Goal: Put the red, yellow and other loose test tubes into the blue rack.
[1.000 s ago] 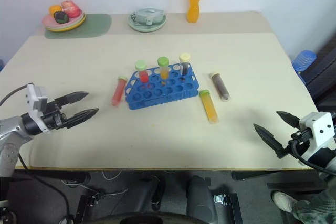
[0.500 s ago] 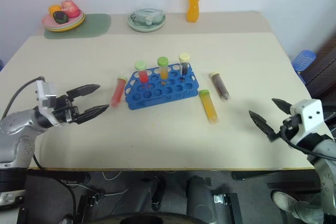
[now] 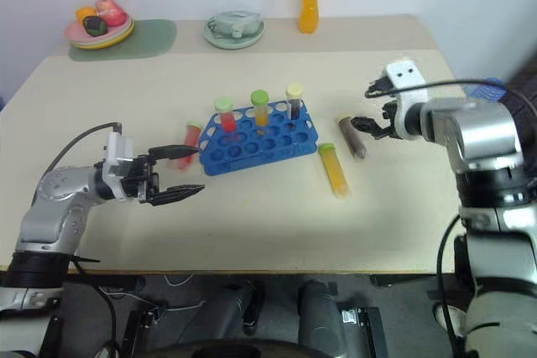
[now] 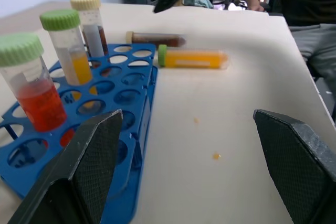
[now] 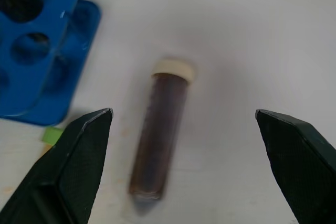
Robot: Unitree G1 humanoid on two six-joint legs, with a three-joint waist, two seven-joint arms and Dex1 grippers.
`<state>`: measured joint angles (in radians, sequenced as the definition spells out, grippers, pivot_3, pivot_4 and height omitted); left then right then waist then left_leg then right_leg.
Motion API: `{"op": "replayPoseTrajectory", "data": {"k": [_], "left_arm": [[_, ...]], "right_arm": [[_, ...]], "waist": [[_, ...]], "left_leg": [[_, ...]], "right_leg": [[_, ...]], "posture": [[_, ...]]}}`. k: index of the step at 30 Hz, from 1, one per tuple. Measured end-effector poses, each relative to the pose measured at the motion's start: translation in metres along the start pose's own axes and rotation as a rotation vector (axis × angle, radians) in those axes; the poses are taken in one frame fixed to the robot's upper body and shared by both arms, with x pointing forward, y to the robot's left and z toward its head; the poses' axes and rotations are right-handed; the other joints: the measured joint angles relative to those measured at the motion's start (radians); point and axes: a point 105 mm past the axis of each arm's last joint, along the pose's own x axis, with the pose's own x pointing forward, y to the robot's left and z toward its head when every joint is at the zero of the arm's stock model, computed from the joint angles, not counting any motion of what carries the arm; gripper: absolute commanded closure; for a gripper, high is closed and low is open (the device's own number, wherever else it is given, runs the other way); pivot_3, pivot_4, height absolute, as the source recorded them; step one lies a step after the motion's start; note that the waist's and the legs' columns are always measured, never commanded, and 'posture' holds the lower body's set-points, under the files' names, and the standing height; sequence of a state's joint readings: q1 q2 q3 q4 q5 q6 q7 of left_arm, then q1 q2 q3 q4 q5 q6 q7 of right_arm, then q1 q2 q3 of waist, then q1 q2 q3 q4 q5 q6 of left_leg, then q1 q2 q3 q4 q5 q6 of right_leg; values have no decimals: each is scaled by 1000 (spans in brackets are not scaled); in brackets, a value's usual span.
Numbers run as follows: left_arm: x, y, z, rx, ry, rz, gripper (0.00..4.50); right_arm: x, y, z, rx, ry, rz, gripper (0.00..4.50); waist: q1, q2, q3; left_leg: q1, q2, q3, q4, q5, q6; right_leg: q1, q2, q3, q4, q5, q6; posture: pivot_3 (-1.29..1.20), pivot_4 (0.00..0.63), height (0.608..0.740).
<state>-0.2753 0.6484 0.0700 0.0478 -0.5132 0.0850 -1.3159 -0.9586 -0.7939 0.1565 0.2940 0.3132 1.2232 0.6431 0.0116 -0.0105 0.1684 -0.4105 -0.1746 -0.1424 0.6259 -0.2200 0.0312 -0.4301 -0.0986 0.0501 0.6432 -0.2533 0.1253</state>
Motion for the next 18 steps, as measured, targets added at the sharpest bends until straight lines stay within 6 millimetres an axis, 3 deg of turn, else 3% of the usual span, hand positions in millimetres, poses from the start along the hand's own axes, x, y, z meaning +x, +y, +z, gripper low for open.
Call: {"op": "replayPoseTrajectory", "data": {"k": [8, 13, 15, 18], "left_arm": [[1, -4, -4, -25, 12, -22, 406], [0, -9, -8, -45, 20, -27, 406], [0, -11, -10, -50, 23, -28, 365], [-1, -15, -12, -63, 32, -29, 365]], "right_arm": [[29, -5, -8, 120, 208, -9, 0], [51, 6, -14, 109, 265, 10, 0], [55, 6, -16, 94, 277, 3, 562], [60, 6, -16, 59, 283, -17, 1804]], "waist": [[-5, 0, 0], [-26, 0, 0], [-30, 1, 0], [-34, 1, 0]], "left_leg": [[0, 0, 1, 0, 0, -1], [0, 0, 1, 0, 0, -1], [0, 0, 1, 0, 1, -2], [1, 0, 1, 0, 1, -2]], "right_leg": [[0, 1, -1, 0, 1, 0], [-2, 1, 0, 3, 1, 0], [-2, 1, 0, 4, 1, 0], [-2, 2, 0, 5, 1, -1]], "posture": [[0, 150, 740], [0, 150, 740], [0, 150, 740], [0, 150, 740]]}}
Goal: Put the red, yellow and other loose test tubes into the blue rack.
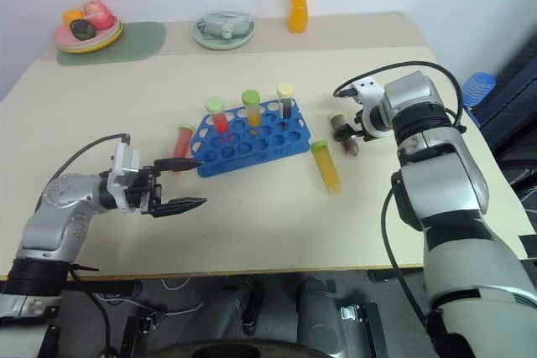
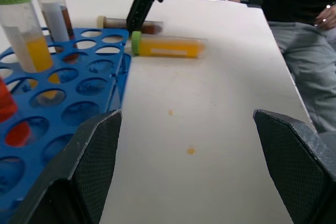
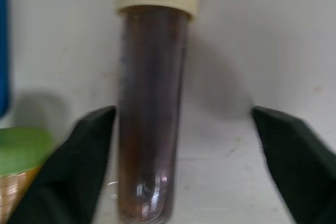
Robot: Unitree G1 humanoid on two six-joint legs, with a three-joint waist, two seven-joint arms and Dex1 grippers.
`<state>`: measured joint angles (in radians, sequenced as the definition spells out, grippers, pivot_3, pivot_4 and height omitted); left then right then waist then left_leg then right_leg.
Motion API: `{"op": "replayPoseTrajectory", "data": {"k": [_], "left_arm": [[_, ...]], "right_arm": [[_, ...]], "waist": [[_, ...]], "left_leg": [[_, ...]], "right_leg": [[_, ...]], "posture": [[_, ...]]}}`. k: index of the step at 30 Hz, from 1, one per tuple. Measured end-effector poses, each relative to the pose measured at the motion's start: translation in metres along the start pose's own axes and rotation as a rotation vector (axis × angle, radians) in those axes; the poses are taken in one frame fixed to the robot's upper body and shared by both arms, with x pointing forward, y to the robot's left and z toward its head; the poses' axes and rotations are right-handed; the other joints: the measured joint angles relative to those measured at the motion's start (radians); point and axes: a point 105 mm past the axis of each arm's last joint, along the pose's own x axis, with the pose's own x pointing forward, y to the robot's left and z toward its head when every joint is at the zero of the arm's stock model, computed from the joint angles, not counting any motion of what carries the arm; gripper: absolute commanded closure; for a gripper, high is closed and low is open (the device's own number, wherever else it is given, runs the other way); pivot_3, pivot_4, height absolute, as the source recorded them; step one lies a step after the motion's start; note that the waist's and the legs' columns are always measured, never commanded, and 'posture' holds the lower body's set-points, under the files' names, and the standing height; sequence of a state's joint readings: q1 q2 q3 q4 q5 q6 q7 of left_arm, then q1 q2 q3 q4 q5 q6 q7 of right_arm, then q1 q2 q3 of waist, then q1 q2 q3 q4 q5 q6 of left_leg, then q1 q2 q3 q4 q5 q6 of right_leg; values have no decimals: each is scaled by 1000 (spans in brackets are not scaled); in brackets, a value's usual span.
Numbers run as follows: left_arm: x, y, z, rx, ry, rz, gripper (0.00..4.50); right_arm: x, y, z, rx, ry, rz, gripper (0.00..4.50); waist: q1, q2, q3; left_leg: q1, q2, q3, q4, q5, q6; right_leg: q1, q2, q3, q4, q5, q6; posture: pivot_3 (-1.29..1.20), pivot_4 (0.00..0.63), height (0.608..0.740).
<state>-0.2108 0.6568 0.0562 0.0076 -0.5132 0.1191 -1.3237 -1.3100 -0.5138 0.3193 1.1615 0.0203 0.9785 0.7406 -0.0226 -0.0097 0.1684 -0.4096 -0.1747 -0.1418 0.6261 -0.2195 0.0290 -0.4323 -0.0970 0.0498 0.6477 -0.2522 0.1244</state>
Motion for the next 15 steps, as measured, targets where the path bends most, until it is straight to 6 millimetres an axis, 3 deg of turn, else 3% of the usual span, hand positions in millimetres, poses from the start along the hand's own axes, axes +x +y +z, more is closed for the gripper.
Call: {"op": "replayPoseTrajectory", "data": {"k": [4, 11, 15], "left_arm": [[-3, -8, -6, -25, 15, 9, 365], [-4, -12, -7, -24, 18, 28, 365], [-4, -10, -7, -24, 17, 42, 365]], "right_arm": [[3, 2, 3, -50, -2, -8, 3621], [3, 5, 7, -153, 0, 17, 3621], [-9, 2, 12, -231, -14, 46, 3621]], "waist": [[-3, 0, 0], [-16, 1, 1], [-17, 4, 2]], "left_leg": [[1, 0, 0, 0, 0, 0], [1, 0, 0, 0, -1, -3], [0, 0, 0, -1, 0, -2]], "right_leg": [[0, 0, 0, 1, 0, 0], [0, 0, 0, 1, 1, -1], [-2, 0, 0, 1, 1, -1]], "posture": [[0, 150, 740], [0, 150, 740], [0, 150, 740]]}}
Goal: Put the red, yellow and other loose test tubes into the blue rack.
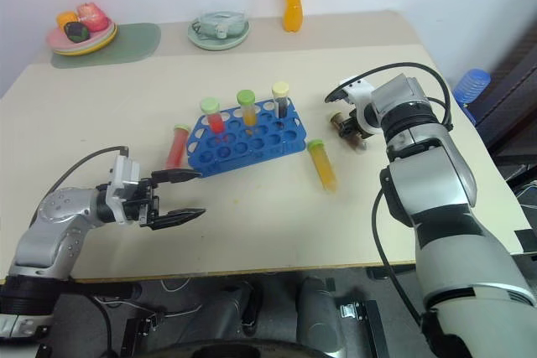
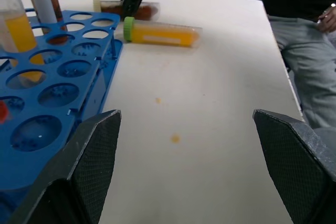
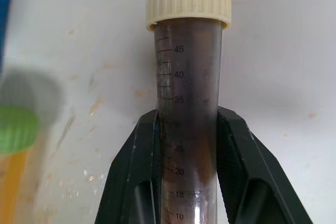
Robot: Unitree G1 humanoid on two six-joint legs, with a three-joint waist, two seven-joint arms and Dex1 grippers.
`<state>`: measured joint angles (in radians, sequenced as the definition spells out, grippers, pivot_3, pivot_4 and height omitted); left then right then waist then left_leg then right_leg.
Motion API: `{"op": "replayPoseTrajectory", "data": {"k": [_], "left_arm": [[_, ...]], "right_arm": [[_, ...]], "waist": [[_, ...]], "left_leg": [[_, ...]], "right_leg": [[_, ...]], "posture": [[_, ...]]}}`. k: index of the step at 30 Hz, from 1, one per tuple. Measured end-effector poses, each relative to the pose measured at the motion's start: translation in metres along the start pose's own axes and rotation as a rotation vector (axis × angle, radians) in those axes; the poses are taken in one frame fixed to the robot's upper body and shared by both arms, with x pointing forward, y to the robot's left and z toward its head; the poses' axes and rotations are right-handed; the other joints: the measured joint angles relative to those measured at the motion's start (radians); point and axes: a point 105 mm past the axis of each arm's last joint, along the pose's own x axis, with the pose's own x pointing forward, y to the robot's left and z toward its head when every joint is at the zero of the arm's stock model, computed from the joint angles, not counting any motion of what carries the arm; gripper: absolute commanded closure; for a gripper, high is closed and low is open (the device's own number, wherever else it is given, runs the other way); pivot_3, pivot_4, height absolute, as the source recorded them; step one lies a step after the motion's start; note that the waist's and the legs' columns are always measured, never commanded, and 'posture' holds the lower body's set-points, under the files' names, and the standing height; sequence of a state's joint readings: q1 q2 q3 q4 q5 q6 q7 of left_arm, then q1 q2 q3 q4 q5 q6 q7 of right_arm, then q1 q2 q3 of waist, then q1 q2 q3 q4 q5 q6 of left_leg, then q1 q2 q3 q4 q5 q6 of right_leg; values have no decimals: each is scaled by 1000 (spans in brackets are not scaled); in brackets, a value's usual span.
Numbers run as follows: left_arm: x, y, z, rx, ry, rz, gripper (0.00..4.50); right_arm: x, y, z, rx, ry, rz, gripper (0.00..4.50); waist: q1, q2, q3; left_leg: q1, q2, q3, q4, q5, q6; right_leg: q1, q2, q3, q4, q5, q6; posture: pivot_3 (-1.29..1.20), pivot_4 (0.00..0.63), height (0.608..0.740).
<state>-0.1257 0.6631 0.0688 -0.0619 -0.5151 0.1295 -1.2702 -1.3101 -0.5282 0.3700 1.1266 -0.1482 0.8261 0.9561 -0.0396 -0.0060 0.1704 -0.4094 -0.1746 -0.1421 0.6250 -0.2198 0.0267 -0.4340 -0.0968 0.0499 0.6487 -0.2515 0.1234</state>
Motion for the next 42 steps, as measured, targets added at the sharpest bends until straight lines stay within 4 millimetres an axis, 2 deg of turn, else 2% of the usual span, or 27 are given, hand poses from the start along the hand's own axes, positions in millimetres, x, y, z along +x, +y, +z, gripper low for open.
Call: {"op": "replayPoseTrajectory", "data": {"k": [3, 5, 7, 11, 15, 18, 20, 23, 27, 30, 42], "left_arm": [[0, 1, 0, 2, -2, 6, 365], [1, 2, 1, 4, -9, 7, 365], [1, 2, 0, 3, -10, 8, 365], [2, 4, 0, 3, -20, 3, 365], [3, 7, 2, 15, -31, 0, 365], [3, 8, 0, 8, -30, -1, 365], [2, 7, 0, 7, -30, -6, 365], [1, 8, -2, -2, -29, -2, 365], [1, 8, -3, -5, -33, 6, 365], [1, 9, -4, -9, -33, 17, 365], [-3, 8, -2, 0, -31, 54, 365]], "right_arm": [[-20, -3, 4, -52, -54, 20, 3621], [-31, 6, 1, -73, -112, 70, 3621], [-36, 23, -1, -93, -174, 145, 3621], [-46, 74, -7, -126, -380, 335, 3621], [-45, 133, 7, -105, -733, 502, 3621], [-46, 153, 22, -70, -950, 542, 3621], [-48, 156, 36, -72, -1107, 474, 3621], [-37, 151, 43, -70, -1191, 366, 3621], [-7, 148, 43, -18, -1248, 222, 3621], [3, 150, 38, -8, -1282, 173, 3621], [6, 139, 27, 1, -1358, 63, 3621]], "waist": [[3, 0, 0], [5, 0, 0], [4, 0, 0], [4, 0, 0], [2, -1, -1], [4, -1, 0], [5, -1, 0], [7, -2, -1], [3, -1, -1], [1, -1, -1], [-2, -1, -1]], "left_leg": [[0, 0, 0, -1, 0, 0], [-1, 0, 0, -2, 0, 0], [-1, 0, 0, -2, 0, 0], [-1, 2, 0, -2, 0, 0], [0, 3, 1, -2, 0, 1], [0, 3, 1, -1, 1, 1], [1, 3, 1, -2, 1, 0], [3, 3, 1, -2, 1, 0], [3, 3, 1, -3, 3, -2], [3, 3, 1, -4, 5, -5], [4, 9, 1, -4, 5, -9]], "right_leg": [[0, 0, 0, 0, 0, 0], [0, 0, 0, -1, 0, 0], [-1, 0, 0, -1, 0, 0], [0, 0, 0, -1, 0, 0], [0, 0, 0, -1, 0, 0], [0, 1, 0, -1, 1, -1], [1, 1, -1, -1, 1, -1], [0, 2, -1, -1, 1, -1], [1, 2, -1, 0, 1, -1], [1, 3, 0, 0, 1, -1], [0, 10, 0, 0, 3, -5]], "posture": [[0, 150, 740], [0, 150, 740], [0, 150, 740], [0, 150, 740], [0, 150, 740], [0, 150, 740], [0, 150, 740], [0, 150, 740], [0, 150, 740], [0, 150, 740], [0, 150, 740]]}}
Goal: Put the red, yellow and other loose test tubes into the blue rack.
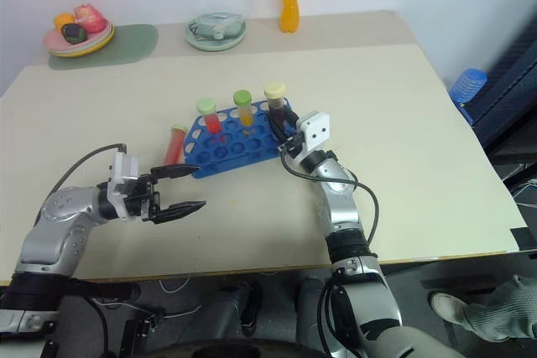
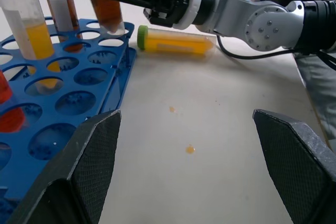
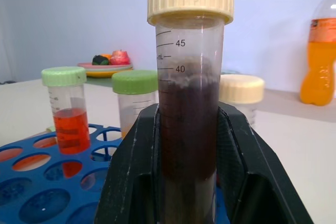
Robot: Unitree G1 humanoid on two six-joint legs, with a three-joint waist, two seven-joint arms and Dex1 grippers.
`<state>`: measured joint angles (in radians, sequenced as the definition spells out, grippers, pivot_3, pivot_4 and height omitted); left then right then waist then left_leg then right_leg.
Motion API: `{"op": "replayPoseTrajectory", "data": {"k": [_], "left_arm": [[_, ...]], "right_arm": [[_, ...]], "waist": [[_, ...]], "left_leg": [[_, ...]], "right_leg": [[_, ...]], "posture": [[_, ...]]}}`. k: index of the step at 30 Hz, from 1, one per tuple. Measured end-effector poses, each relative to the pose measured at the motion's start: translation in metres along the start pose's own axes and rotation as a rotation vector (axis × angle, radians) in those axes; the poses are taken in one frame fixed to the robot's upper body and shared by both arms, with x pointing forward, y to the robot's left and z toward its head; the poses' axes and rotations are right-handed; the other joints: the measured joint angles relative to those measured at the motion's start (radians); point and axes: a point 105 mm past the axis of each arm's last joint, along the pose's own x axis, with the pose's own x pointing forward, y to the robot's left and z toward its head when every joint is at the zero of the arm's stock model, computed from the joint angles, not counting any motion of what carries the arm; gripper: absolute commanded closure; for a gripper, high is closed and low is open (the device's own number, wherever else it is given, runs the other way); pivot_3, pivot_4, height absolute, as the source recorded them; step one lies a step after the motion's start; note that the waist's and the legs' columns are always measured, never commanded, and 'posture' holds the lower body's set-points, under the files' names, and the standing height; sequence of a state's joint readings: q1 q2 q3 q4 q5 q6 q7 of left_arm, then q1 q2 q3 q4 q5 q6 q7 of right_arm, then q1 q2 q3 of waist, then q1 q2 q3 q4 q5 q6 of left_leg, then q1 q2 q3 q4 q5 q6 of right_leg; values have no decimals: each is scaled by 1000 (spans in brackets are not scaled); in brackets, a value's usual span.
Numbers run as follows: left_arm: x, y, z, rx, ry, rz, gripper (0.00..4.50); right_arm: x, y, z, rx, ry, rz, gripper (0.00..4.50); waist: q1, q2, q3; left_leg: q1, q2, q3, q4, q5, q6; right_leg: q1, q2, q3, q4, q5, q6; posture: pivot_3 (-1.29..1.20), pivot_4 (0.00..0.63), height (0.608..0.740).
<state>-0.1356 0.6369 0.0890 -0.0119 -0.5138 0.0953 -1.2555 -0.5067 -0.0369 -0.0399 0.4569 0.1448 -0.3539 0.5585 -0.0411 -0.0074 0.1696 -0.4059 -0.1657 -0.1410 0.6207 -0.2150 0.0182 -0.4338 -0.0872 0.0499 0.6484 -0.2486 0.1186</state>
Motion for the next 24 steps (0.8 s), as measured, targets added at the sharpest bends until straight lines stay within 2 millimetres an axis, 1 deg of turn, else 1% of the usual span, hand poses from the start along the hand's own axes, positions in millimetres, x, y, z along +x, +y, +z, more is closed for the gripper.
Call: {"op": "replayPoseTrajectory", "data": {"k": [4, 11, 14, 16, 20, 23, 24], "left_arm": [[-1, 0, 1, 3, 0, 10, 365], [0, -1, 1, 7, 0, 15, 365], [0, -2, 2, 10, -1, 14, 365], [0, -1, 2, 10, -1, 17, 365], [2, -2, 5, 18, -3, 19, 365], [3, -4, 6, 17, -1, 17, 365], [3, -5, 7, 17, -1, 19, 365]], "right_arm": [[-5, -7, -2, -11, 10, -11, 3621], [-7, -6, -4, -9, -1, -19, 3621], [-3, -5, -7, 2, -1, -25, 3621], [1, -3, -13, 23, 13, -36, 3621], [4, -2, -17, 27, 13, -39, 3621], [5, -1, -18, 50, 9, -31, 3621], [5, 0, -17, 70, 5, -19, 3176]], "waist": [[0, 0, 0], [0, 0, 0], [-1, 0, 0], [-1, 0, 0], [-5, 0, 0], [-5, -1, -1], [-4, -1, -1]], "left_leg": [[0, 1, 0, 0, 0, 0], [1, 1, 0, -1, 0, 0], [7, 1, 0, -4, -2, 2], [14, 1, 0, -8, -2, 2], [15, 3, 0, -8, -1, 2], [16, 5, 1, -7, -1, 0], [16, 6, 1, -7, -1, 0]], "right_leg": [[0, 0, 0, 0, 0, 0], [1, 0, 0, 0, 0, -1], [5, 0, 0, -1, 0, -1], [8, 0, 1, -2, 0, -2], [8, 1, 1, -2, 0, -3], [8, 5, 1, -2, 1, -4], [8, 5, 1, -2, 2, -5]], "posture": [[0, 150, 740], [0, 150, 740], [0, 150, 740], [0, 150, 740], [0, 150, 740], [0, 150, 740], [0, 150, 740]]}}
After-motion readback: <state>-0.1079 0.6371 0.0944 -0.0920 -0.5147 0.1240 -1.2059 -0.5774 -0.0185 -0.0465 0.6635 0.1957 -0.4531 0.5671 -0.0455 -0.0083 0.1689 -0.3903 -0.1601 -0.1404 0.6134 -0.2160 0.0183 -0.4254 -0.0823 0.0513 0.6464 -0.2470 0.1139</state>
